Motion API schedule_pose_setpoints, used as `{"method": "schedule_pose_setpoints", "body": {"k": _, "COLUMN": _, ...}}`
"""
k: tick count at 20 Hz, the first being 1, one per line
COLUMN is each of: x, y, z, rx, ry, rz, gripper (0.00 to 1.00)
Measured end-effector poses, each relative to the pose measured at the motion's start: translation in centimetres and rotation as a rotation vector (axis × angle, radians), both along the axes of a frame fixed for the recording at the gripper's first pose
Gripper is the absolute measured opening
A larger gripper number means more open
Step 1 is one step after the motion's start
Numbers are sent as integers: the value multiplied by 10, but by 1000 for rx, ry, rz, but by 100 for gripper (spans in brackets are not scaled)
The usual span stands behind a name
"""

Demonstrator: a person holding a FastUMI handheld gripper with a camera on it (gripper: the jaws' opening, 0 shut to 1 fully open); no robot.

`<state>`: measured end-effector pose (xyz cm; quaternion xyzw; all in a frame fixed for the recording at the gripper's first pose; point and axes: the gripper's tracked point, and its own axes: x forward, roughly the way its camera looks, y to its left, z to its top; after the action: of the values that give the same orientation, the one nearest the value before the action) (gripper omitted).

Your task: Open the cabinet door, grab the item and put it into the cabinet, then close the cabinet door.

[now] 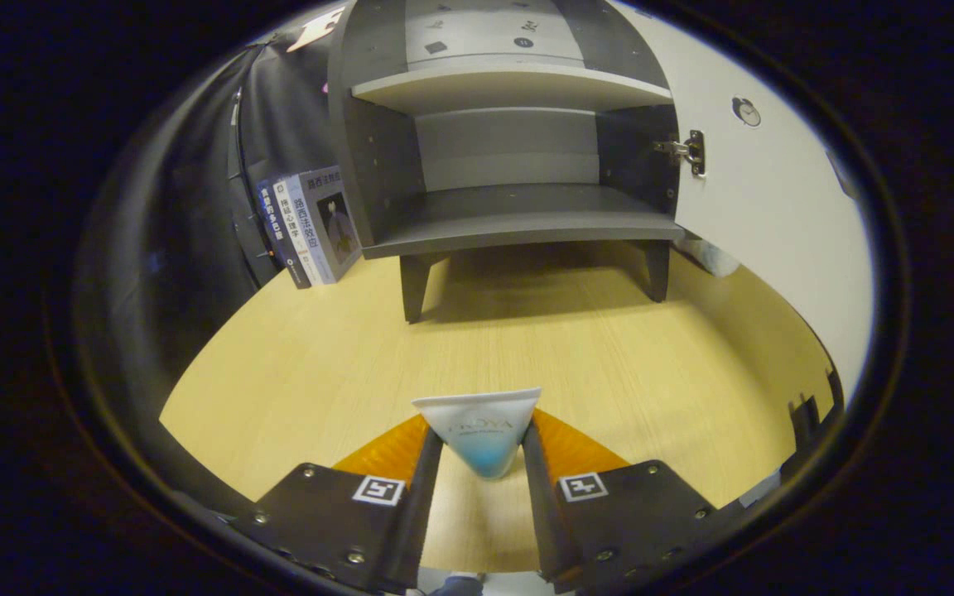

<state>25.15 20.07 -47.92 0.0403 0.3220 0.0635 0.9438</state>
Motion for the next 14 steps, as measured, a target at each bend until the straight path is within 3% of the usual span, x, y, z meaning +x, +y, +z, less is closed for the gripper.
{"method": "schedule_pose_setpoints", "body": {"k": 6, "x": 10, "y": -1, "z": 54, "rx": 6, "ry": -62, "rz": 13, "gripper": 54}}
{"method": "schedule_pose_setpoints", "body": {"k": 14, "x": 63, "y": -7, "z": 210, "rx": 11, "ry": -282, "rz": 21, "gripper": 53}}
